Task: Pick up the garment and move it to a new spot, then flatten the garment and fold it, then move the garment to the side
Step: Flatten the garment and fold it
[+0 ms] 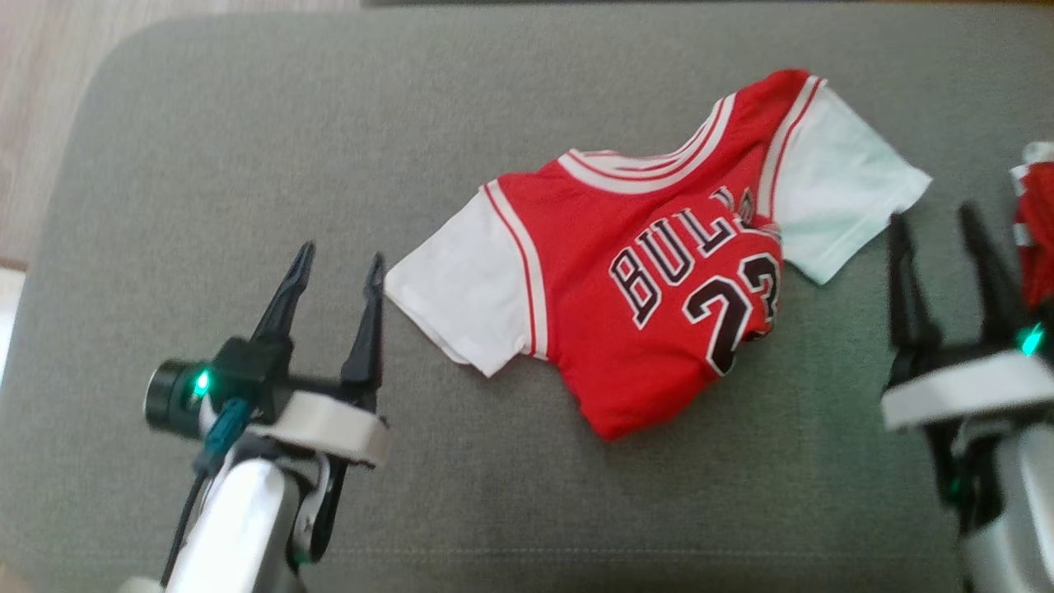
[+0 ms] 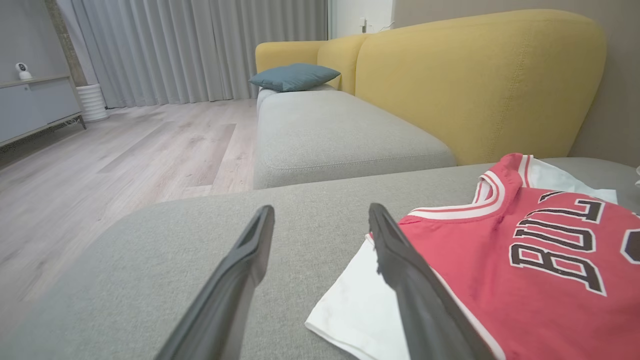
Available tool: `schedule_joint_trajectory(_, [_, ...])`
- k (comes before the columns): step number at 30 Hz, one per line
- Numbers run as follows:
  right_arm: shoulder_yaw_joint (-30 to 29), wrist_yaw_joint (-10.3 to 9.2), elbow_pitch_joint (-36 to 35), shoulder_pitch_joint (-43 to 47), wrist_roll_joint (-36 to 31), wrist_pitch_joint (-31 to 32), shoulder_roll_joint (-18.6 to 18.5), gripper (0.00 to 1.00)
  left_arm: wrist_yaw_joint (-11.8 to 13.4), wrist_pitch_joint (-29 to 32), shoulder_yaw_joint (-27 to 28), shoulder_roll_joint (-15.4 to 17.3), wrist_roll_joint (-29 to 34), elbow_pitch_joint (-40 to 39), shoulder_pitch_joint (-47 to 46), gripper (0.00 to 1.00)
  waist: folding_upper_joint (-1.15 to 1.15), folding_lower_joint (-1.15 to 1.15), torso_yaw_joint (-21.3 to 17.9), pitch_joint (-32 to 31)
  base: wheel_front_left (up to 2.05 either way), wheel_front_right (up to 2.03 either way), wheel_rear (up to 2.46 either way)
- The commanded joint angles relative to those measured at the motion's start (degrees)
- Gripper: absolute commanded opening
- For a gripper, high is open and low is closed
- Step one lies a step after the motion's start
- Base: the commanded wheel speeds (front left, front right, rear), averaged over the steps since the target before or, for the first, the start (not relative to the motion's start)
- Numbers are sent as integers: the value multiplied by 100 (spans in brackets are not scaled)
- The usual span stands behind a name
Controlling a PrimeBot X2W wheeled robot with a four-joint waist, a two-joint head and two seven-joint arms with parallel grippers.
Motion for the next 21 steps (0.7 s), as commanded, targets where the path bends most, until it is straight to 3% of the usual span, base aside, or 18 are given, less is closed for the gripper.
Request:
schedule_joint_trajectory(1, [16,37,-395,160,-119,104,68,100,66,-33,269,155,-71,-161,-35,100,0,0,-117,-200,0,0,0])
schedule_joint_trajectory(10, [-325,37,-1465,1167,-538,725,659,100,172,26,344,248,-194,-269,342,100,0,0,-196,-438,0,0,0])
schedule_joint_trajectory(21, [-362,37,-1894,1369,-626,991,801,100,233,99,306,309,-201,-368,369,100,0,0,-203,-427,0,0,0])
